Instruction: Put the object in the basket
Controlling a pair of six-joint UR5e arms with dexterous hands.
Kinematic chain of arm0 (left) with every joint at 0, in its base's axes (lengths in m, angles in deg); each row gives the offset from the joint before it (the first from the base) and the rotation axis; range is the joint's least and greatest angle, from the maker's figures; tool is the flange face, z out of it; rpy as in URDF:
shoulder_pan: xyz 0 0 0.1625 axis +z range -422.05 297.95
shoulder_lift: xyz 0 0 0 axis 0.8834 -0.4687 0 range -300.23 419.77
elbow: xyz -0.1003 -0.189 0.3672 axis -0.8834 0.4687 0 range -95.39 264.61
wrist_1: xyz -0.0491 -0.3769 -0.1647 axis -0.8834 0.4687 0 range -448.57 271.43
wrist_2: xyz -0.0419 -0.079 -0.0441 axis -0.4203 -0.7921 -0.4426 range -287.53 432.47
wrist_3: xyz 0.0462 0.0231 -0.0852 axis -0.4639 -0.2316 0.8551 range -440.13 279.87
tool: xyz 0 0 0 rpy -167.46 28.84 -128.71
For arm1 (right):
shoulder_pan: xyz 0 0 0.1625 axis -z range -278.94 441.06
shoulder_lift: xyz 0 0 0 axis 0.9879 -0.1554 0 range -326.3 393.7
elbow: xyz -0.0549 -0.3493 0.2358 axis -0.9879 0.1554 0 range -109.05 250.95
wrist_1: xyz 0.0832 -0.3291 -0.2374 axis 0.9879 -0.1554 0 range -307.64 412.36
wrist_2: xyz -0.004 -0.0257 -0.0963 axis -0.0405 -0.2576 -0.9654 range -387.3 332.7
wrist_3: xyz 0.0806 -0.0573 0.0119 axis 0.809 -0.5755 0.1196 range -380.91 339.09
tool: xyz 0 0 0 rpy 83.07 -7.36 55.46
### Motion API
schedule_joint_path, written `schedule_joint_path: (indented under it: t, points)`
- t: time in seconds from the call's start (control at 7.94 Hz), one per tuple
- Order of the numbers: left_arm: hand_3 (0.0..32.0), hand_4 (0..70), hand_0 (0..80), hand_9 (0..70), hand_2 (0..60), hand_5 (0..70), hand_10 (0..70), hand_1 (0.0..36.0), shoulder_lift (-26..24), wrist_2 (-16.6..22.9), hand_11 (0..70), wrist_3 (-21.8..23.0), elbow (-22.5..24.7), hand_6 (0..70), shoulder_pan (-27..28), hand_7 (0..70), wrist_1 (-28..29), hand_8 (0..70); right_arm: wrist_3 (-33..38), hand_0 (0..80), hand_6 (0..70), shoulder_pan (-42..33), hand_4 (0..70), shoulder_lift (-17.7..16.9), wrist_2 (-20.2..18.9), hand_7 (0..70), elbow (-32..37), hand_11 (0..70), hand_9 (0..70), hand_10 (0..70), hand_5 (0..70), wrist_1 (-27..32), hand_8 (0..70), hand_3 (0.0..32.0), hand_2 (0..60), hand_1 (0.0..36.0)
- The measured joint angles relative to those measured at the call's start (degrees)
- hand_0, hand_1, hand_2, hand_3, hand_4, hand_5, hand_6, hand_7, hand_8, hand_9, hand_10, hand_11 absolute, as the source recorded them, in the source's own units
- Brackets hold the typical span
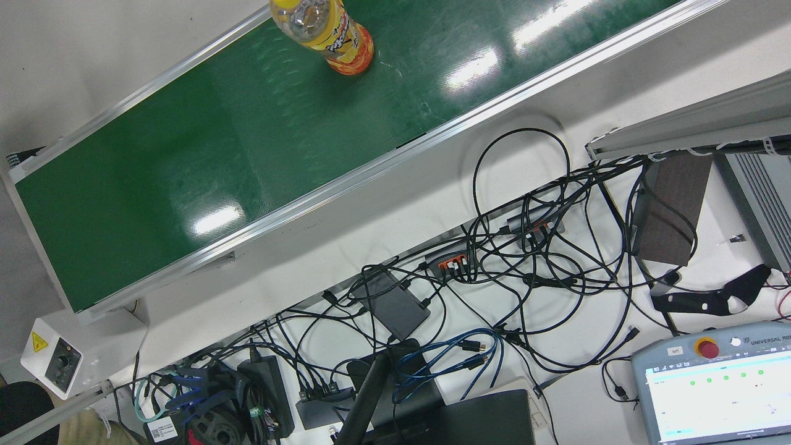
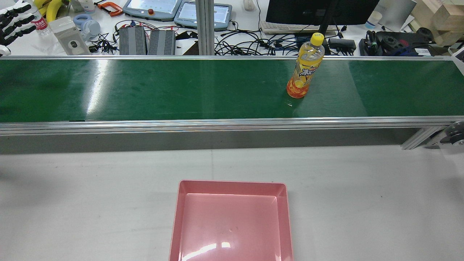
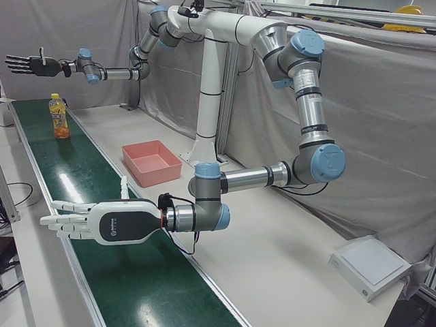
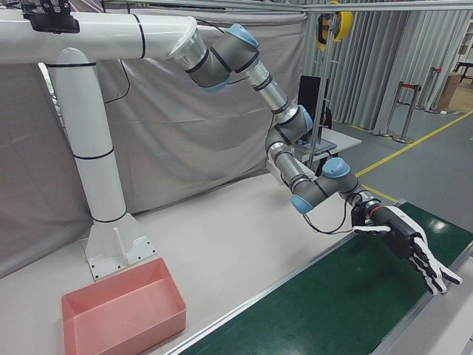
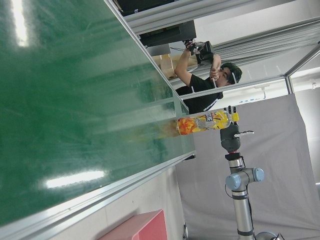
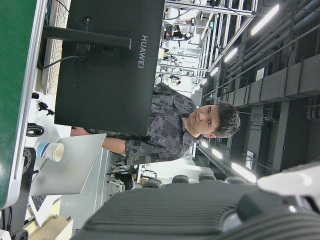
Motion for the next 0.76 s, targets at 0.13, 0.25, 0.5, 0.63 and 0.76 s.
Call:
schedule_joint_path:
  t: [0.13,0.25,0.5,0.63,0.76]
  points:
    - [0.0,15.6,48.0,10.6,0.0,9.1,8.3,8.9,0.0,-0.03,13.1,0.03,0.0,0.0,0.02,0.0,0.03,5.9,0.0,0.0,0.0,0.0,0.0,-0.02,0.0,0.0,0.0,0.0,0.0,0.0,0.0,-0.01,0.0,0.0,0.0,0.0]
    - [0.0,15.8,48.1,11.2,0.0,9.4,8.4,8.9,0.0,-0.01,13.2,0.05,0.0,0.0,0.02,0.0,0.04,6.3,0.0,0.0,0.0,0.0,0.0,-0.06,0.0,0.0,0.0,0.0,0.0,0.0,0.0,-0.02,0.0,0.0,0.0,0.0]
    - [0.0,15.5,48.1,10.4,0.0,9.5,8.0,9.1,0.0,0.0,12.7,0.05,0.0,0.0,0.03,0.0,0.05,5.8,0.0,0.0,0.0,0.0,0.0,-0.03,0.0,0.0,0.0,0.0,0.0,0.0,0.0,-0.03,0.0,0.0,0.0,0.0]
    - [0.0,15.4,48.1,10.7,0.0,9.5,8.2,9.0,0.0,0.0,13.0,0.05,0.0,0.0,0.03,0.0,0.05,6.0,0.0,0.0,0.0,0.0,0.0,-0.01,0.0,0.0,0.04,0.0,0.0,0.0,0.0,-0.03,0.0,0.0,0.0,0.0]
    - [0.0,15.6,48.3,10.7,0.0,9.7,8.1,9.1,0.0,0.02,12.9,0.05,0.0,0.0,0.0,0.0,0.05,6.0,0.0,0.0,0.0,0.0,0.0,-0.03,0.0,0.0,0.06,0.0,0.0,0.0,0.0,-0.03,0.0,0.0,0.0,0.0]
